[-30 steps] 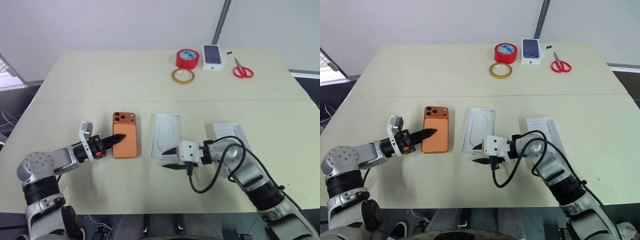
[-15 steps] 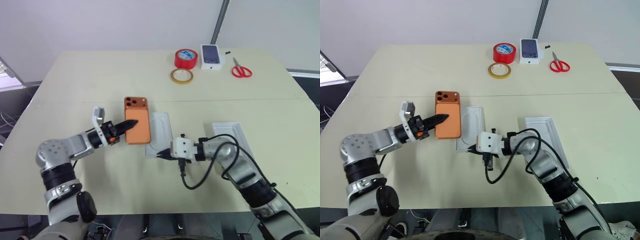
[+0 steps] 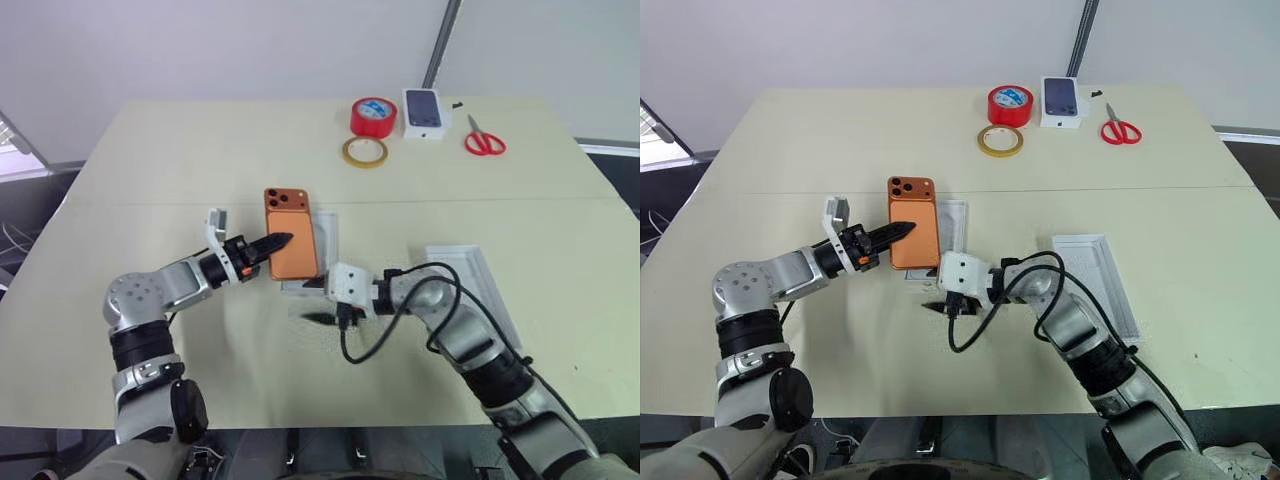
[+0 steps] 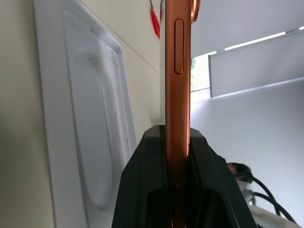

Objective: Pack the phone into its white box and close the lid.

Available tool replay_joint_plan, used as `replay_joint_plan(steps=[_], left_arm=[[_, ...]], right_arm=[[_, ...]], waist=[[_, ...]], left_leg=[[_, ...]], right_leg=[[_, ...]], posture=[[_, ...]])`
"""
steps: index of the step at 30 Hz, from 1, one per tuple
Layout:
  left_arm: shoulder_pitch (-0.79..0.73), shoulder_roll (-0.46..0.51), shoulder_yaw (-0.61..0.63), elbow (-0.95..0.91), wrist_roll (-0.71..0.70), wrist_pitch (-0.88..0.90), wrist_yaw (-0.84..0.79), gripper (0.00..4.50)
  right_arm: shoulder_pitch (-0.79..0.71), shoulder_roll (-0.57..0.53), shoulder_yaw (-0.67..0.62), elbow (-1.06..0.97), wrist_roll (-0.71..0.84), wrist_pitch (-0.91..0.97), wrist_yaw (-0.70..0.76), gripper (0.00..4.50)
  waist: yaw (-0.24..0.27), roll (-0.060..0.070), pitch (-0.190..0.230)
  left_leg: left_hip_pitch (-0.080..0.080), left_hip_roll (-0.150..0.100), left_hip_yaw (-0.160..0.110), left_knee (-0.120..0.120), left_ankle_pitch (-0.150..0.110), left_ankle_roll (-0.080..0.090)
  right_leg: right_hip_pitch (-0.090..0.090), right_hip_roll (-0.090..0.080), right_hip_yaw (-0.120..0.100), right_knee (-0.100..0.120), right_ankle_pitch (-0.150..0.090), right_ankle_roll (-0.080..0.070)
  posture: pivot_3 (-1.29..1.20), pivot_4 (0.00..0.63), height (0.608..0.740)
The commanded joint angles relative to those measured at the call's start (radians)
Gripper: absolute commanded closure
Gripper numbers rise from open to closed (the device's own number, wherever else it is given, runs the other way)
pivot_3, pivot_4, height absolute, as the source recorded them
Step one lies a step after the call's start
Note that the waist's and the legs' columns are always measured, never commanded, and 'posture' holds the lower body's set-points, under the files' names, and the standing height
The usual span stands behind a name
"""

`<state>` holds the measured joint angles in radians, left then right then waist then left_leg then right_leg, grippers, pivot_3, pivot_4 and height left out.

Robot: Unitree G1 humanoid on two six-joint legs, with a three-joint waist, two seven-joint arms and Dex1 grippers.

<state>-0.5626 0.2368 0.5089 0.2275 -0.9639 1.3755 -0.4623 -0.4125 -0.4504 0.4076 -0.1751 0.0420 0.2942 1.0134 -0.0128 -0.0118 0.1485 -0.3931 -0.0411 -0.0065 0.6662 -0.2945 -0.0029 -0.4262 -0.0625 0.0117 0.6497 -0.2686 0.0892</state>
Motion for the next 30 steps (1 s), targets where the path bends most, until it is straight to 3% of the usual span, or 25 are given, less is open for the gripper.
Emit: replay_joint_plan(steps=[1,6,10,13,18,30], left_arm=[[-0.026,0.011,-0.071,0.017,0.014,-0.042,-0.066,4.24],[-0.068,0.034,-0.166,0.099,0.072,-0.115,-0.145,4.24],[-0.088,0.047,-0.196,0.151,0.099,-0.142,-0.185,4.24],[-0.089,0.053,-0.222,0.157,0.115,-0.146,-0.203,3.18],[-0.097,0.061,-0.244,0.123,0.122,-0.123,-0.204,0.72],[-0.133,0.138,-0.179,-0.007,0.072,0.059,-0.123,0.72]], right_arm=[[-0.013,-0.051,-0.093,-0.124,0.126,0.071,0.063,1.52],[-0.016,-0.147,-0.149,-0.018,0.079,0.006,0.041,1.52],[-0.037,-0.146,-0.17,0.06,0.043,-0.048,-0.021,1.52],[-0.03,-0.139,-0.168,0.05,0.046,-0.049,-0.028,1.48],[-0.023,-0.115,-0.145,0.044,0.034,-0.053,-0.051,1.48],[-0.05,-0.071,-0.11,0.104,-0.001,-0.095,-0.069,1.48]], waist=[[0.002,0.0,0.0],[0.002,-0.001,0.0],[-0.002,-0.001,0.0],[-0.001,-0.001,0.0],[0.001,-0.001,0.0],[0.0,-0.001,0.0]], left_leg=[[0.0,0.0,0.0,0.0,0.0,0.0],[0.0,0.0,0.0,0.0,0.0,0.0],[0.0,0.0,0.0,0.0,0.0,0.0],[0.0,0.0,0.0,-0.001,0.0,0.0],[0.0,0.0,0.0,0.0,0.0,0.0],[0.0,0.0,0.0,0.0,0.0,0.0]], right_leg=[[0.0,0.0,0.0,0.0,0.0,0.0],[0.001,0.0,0.0,-0.001,0.0,0.0],[0.0,0.0,0.0,-0.001,0.0,0.0],[0.0,0.0,0.0,0.0,0.0,0.0],[0.001,0.0,0.0,0.0,0.0,0.0],[0.0,0.0,0.0,0.0,0.0,0.0]], posture=[[0.0,0.15,0.74],[0.0,0.15,0.74],[0.0,0.15,0.74],[0.0,0.15,0.74],[0.0,0.15,0.74],[0.0,0.15,0.74]])
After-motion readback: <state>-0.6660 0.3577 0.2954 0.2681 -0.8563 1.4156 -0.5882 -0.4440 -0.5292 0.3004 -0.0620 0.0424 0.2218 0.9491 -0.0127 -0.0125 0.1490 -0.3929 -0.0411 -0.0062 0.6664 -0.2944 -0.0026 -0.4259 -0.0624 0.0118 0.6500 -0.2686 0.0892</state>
